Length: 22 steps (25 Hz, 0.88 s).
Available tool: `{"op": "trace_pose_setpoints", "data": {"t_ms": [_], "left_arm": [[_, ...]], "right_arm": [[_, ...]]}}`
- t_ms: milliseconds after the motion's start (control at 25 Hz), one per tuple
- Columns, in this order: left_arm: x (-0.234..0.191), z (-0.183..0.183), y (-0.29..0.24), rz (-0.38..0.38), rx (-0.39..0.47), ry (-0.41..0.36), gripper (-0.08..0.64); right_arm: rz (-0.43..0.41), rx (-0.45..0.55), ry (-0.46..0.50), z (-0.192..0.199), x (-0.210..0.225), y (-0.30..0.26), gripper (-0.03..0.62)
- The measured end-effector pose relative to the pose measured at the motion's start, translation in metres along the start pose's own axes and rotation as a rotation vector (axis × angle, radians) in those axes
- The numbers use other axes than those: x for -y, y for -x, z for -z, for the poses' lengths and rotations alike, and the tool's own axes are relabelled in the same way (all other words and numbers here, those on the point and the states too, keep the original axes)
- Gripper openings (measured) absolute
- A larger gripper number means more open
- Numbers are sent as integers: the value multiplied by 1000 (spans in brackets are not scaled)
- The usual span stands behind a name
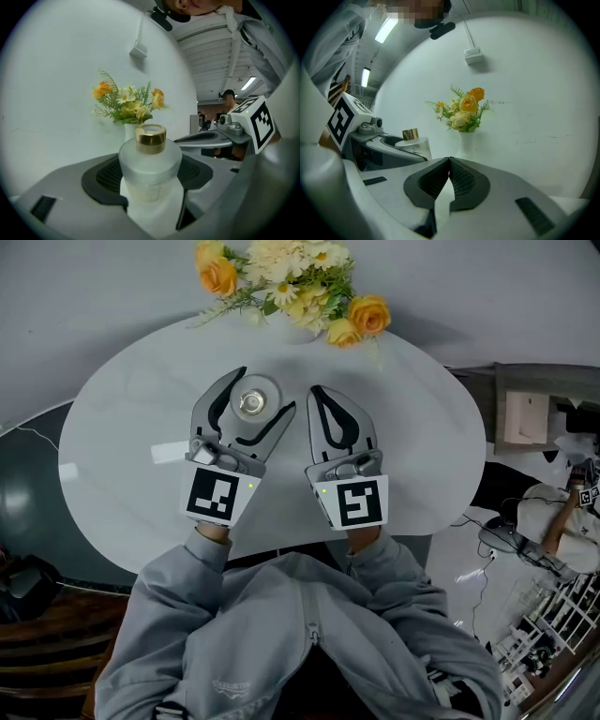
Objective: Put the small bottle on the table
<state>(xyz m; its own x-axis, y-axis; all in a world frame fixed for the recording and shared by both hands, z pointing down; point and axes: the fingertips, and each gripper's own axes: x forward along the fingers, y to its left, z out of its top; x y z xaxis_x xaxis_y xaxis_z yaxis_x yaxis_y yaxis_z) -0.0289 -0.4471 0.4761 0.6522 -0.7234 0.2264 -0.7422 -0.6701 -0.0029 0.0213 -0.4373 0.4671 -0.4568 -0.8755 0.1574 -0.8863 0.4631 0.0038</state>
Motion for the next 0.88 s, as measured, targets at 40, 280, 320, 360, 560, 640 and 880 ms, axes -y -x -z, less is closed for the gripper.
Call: {"op": "trace_pose_setpoints", "data": {"t_ms": [40,280,320,360,560,640,880], "left_arm": [[-2,3,-3,1,-3,0,333],[-7,24,-21,18,-21,-24,333],[-7,27,-23,21,-23,-24,333],[-7,30,-25,22,-25,-23,333],[-11,43,-34,32,-37,-35,333],[-12,49,-41,35,-49,-45,333],[-9,62,-52,45,-75,-41,333]], "right_arm": [[3,-4,-2,3,1,-2,26],[19,-17,-9,21,11,-14,27],[20,-19,-9,23,13,-16,26],[21,-21,-9,25,13,-17,26],[20,-29,-1,34,15,-26,27],[18,-37,0,41,19,-30,26],[13,-59,2,55,24,-33,27]]}}
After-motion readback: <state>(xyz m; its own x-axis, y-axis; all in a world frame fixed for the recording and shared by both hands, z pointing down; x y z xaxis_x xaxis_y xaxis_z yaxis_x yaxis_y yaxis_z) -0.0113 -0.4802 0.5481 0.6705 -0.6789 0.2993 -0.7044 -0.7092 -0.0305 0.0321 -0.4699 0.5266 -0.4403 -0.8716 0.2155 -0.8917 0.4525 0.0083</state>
